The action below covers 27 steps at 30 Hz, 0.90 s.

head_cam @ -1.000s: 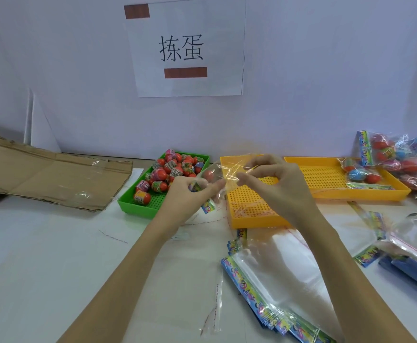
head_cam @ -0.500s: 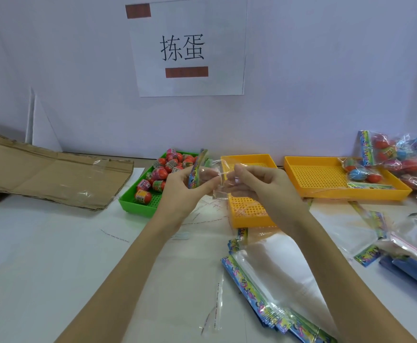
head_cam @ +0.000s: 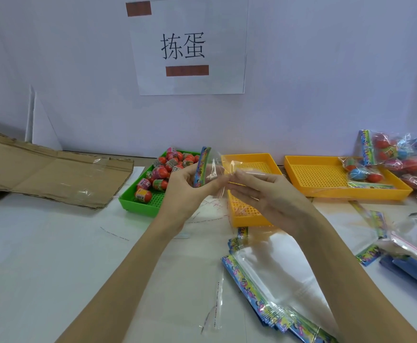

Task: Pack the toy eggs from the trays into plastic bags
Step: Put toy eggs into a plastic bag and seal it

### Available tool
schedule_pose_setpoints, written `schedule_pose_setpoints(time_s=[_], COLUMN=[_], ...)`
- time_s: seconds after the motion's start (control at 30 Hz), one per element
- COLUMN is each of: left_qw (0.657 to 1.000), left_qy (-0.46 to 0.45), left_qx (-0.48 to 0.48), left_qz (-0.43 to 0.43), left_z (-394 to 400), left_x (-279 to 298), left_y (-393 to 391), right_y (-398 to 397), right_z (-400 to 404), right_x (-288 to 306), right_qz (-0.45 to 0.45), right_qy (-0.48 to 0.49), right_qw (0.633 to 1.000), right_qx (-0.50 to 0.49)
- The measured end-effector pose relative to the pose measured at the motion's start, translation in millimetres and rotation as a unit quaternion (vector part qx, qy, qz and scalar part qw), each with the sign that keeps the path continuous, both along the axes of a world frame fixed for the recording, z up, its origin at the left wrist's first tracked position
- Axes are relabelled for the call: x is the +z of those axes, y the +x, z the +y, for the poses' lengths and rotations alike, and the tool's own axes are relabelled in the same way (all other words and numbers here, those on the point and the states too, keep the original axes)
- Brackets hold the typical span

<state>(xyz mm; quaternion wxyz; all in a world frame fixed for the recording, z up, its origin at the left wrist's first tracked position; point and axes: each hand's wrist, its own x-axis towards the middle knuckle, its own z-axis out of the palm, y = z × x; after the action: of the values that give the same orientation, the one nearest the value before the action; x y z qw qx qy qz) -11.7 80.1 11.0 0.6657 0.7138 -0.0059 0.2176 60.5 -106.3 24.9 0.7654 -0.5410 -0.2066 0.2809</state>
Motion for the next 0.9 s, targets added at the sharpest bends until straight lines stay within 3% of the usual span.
schedule_pose_setpoints(time_s=[0.13, 0.37, 0.5, 0.6, 0.73, 0.9], left_qw=[0.999, 0.998, 0.997, 0.996, 0.998, 0.998], left_qy=[0.028, 0.009, 0.025, 0.068, 0.059, 0.06], left_qx=[-0.011, -0.05, -0.048, -0.032, -0.01, -0.013], left_qz=[0.022, 0.041, 0.058, 0.046, -0.005, -0.001], left_z=[1, -1, -4, -4, 5, 7], left_x=[2, 1, 0, 0, 3, 1], left_y=[-1, -1, -1, 0, -1, 0], right_y=[1, -1, -2, -1, -3, -2], right_z=[-3, -2, -1, -1, 1, -1], right_x=[1, 3, 3, 3, 3, 4], right_qz=[-0.047, -0.061, -0.069, -0.086, -0.098, -0.113], right_qy=[0.0, 0.005, 0.0, -0.02, -0.043, -0.06], right_qw=[0.999, 0.996, 0.996, 0.994, 0.994, 0.991], right_qx=[0.009, 0.071, 0.059, 0.06, 0.03, 0.025])
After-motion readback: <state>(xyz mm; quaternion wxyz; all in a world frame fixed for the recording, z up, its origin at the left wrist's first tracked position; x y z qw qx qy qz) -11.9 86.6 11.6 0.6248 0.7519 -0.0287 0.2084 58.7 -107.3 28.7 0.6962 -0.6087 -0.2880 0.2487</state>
